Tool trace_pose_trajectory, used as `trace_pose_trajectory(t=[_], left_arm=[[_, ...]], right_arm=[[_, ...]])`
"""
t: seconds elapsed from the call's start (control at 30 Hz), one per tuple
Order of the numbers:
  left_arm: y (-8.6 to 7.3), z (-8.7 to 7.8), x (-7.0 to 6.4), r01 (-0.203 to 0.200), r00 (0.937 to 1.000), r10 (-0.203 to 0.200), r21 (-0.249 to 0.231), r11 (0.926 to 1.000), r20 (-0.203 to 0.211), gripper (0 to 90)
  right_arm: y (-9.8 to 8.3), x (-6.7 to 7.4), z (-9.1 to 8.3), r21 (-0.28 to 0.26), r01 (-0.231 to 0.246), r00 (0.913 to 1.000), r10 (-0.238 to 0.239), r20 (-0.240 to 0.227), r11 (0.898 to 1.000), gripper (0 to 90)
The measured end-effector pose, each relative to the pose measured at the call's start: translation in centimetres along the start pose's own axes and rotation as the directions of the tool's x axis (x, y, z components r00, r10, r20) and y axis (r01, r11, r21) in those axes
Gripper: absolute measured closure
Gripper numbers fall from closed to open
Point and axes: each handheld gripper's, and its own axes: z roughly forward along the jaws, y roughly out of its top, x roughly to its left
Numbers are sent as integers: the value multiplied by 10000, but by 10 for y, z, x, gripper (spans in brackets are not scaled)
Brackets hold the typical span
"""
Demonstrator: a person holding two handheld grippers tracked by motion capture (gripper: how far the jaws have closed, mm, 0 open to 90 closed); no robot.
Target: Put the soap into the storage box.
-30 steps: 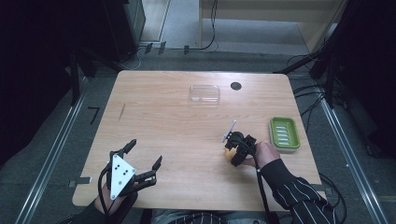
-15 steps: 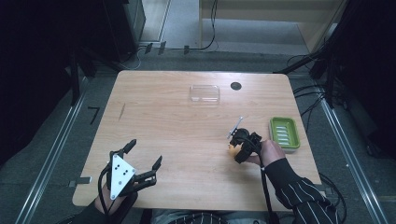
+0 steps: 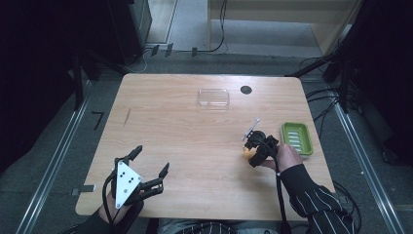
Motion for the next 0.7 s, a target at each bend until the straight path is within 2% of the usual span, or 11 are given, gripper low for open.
trace_pose_trajectory(t=[0.23,0.7], left_arm=[[0,0,0,1,10000,-1,-9,10000,-2,135],[0,0,0,4,10000,-4,-11,10000,0,135]], right_arm=[[-3,-7,-6,-241,-87,9998,91,167,9997,401],[-12,-22,-12,-409,-595,9971,613,455,9974,400]])
